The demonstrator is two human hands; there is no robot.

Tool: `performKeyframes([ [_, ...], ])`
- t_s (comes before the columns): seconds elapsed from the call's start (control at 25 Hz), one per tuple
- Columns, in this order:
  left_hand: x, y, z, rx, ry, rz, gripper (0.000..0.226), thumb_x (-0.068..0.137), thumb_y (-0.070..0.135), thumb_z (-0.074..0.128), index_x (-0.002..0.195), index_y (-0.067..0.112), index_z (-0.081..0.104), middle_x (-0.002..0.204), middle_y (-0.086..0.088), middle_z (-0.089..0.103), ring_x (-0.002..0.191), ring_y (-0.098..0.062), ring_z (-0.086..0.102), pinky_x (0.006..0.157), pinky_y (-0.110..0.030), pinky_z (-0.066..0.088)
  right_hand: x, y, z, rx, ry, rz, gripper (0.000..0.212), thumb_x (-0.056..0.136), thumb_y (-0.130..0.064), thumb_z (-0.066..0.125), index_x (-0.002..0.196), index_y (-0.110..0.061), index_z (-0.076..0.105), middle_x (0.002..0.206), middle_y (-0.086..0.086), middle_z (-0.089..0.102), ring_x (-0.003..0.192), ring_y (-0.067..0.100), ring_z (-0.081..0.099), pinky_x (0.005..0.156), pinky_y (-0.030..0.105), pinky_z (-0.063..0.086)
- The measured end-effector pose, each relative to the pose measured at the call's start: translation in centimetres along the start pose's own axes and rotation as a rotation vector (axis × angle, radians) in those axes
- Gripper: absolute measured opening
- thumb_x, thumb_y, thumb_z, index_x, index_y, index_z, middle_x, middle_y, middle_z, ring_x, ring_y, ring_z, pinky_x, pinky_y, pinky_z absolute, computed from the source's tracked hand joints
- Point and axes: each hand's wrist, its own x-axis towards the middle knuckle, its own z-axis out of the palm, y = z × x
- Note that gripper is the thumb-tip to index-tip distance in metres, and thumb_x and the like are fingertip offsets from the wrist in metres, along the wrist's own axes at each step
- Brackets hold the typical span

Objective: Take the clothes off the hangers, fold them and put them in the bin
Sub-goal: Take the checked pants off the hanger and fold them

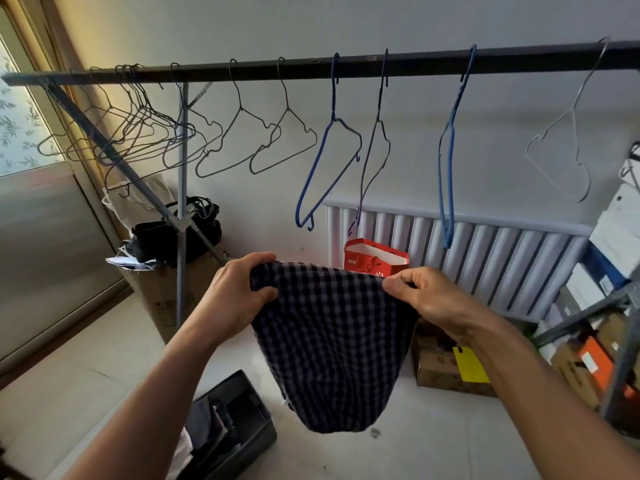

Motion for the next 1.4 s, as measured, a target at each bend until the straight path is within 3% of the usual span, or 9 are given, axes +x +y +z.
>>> performKeyframes([
  [0.12,0.0,0.4,-0.7,0.172,0.009,0.068,0.043,0.085,0.021,0.072,0.126,0.021,0.062,0.117,0.003,0.066,0.11,-0.017,0.059,0.094,-0.031,0.046,-0.5,-0.3,0.1,-0.099,0.011,-0.065,0.007,0.089,-0.014,0.066,0.096,-0.014,0.067,0.096,0.002,0.07,0.091,0.013,0.066,0.08,0.029,0.053],
  [0.32,-0.2,-0.5,-2.6,0.229,-0.076,0.135,0.014,0.083,0.036,0.071,0.082,0.022,0.072,0.087,0.003,0.058,0.081,-0.015,0.057,0.071,-0.029,0.046,-1.2,-0.7,0.1,-0.19,0.184,-0.193,0.009,0.091,-0.014,0.063,0.085,-0.015,0.069,0.088,0.002,0.067,0.082,0.011,0.063,0.074,0.025,0.051],
  [0.48,-1.2,-1.2,-3.0,-0.541,-0.187,-0.067,0.043,0.065,0.041,0.084,0.091,0.007,0.076,0.101,-0.005,0.071,0.085,-0.016,0.069,0.071,-0.025,0.057,-1.7,-0.8,-0.5,0.246,0.116,-0.216,0.011,0.091,-0.021,0.061,0.098,-0.017,0.069,0.099,-0.001,0.07,0.087,0.008,0.068,0.07,0.016,0.052],
  [0.56,-1.4,-1.7,-1.9,-0.882,-0.217,-0.177,0.071,0.048,0.051,0.092,0.095,0.001,0.074,0.096,-0.016,0.073,0.08,-0.02,0.072,0.069,-0.026,0.059,-1.7,-1.1,0.0,0.44,0.079,-0.185,0.021,0.092,-0.029,0.056,0.102,-0.014,0.067,0.099,0.006,0.071,0.093,0.017,0.069,0.077,0.025,0.055],
  [0.8,-0.9,-2.5,0.6,-1.336,-0.269,-0.354,0.09,0.043,0.053,0.093,0.111,-0.002,0.069,0.111,-0.02,0.071,0.096,-0.027,0.072,0.085,-0.042,0.058,-1.2,-3.0,1.4,0.603,0.126,-0.192,0.026,0.097,-0.034,0.049,0.101,-0.016,0.067,0.096,0.001,0.074,0.098,0.021,0.069,0.09,0.039,0.052],
  [0.92,-2.0,-3.5,1.8,-1.618,-0.457,-0.226,0.082,0.061,0.059,0.079,0.121,0.004,0.067,0.129,-0.021,0.061,0.119,-0.032,0.06,0.103,-0.05,0.044,-1.0,-4.1,1.5,0.715,0.163,-0.16,0.024,0.098,-0.034,0.048,0.099,-0.017,0.066,0.09,-0.002,0.076,0.093,0.019,0.071,0.086,0.037,0.054],
  [1.0,-3.1,-3.5,2.9,-1.58,-0.585,-0.207,0.096,0.057,0.053,0.087,0.132,0.002,0.056,0.135,-0.02,0.056,0.122,-0.033,0.057,0.102,-0.05,0.047,-0.8,-4.5,1.5,0.737,0.175,-0.146,0.025,0.098,-0.035,0.049,0.101,-0.017,0.064,0.089,-0.003,0.076,0.089,0.016,0.072,0.083,0.035,0.055],
  [1.16,-4.6,-2.7,4.9,-1.07,-0.475,-0.272,0.113,0.035,0.036,0.099,0.131,0.003,0.05,0.12,-0.013,0.069,0.108,-0.029,0.067,0.083,-0.033,0.057,-0.3,-4.4,1.3,0.773,0.229,-0.123,0.029,0.099,-0.036,0.049,0.108,-0.012,0.064,0.101,0.002,0.074,0.092,0.016,0.072,0.08,0.033,0.055],
  [1.4,-4.3,-1.2,4.1,-1.324,-0.218,-0.434,0.046,0.08,0.014,0.071,0.122,0.0,0.059,0.116,-0.022,0.068,0.098,-0.033,0.07,0.084,-0.044,0.058,0.8,-2.9,-0.8,0.841,0.207,0.06,0.033,0.1,-0.033,0.048,0.109,-0.005,0.063,0.095,0.008,0.074,0.08,0.018,0.073,0.061,0.03,0.057],
])
